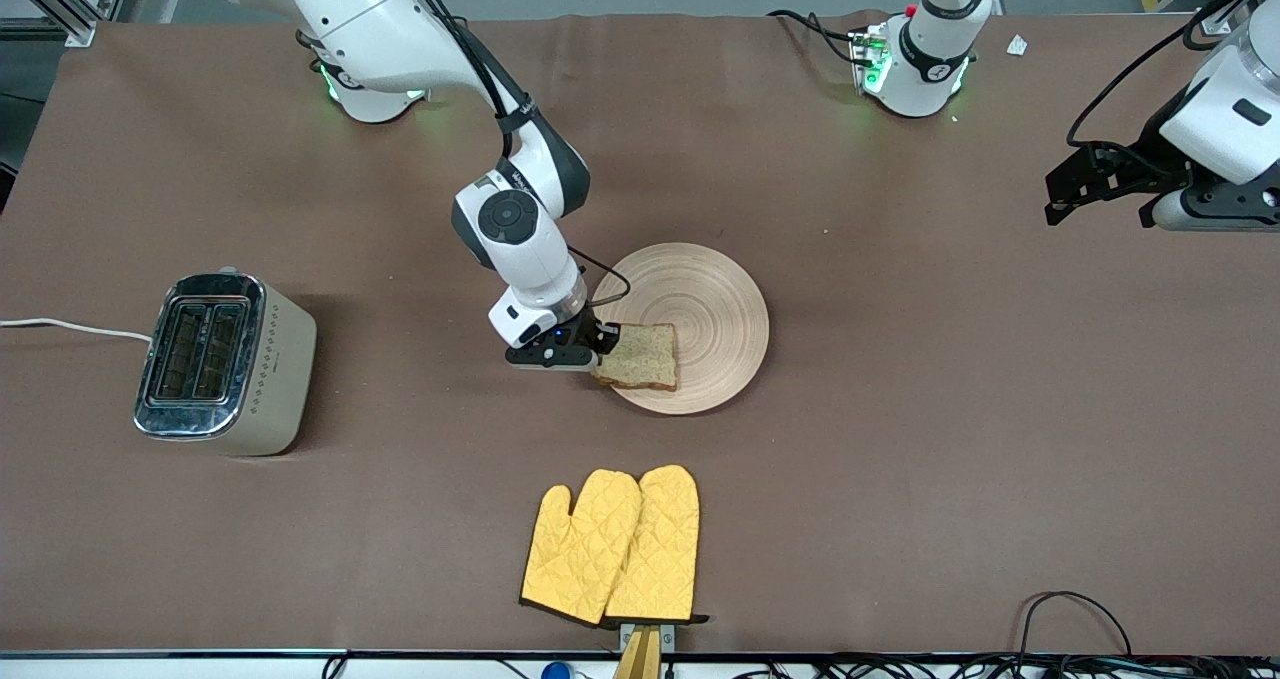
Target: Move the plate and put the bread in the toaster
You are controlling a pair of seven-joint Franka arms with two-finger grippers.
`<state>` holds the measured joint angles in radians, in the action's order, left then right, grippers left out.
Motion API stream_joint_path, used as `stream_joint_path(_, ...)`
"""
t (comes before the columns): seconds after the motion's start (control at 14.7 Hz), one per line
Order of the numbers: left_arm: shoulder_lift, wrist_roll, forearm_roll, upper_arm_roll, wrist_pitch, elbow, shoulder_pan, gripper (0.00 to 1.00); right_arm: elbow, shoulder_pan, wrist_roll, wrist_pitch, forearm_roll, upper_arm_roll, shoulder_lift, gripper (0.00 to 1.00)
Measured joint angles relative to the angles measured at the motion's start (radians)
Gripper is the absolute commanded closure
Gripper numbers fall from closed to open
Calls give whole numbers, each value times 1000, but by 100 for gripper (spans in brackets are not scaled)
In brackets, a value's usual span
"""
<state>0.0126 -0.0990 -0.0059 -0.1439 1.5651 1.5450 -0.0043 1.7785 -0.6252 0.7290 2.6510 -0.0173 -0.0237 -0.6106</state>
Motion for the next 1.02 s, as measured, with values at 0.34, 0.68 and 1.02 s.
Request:
stream_joint_path(0.34,0,0,0,0,0,1,0,0,0,0,0,3,1,3,0,99)
stream_joint_path(0.68,0,0,0,0,1,1,0,0,-1,0,-2,-4,2,4,1,100)
stream_joint_path(1.02,0,0,0,0,1,1,0,0,-43,8,-1,-188,2,29,86,100)
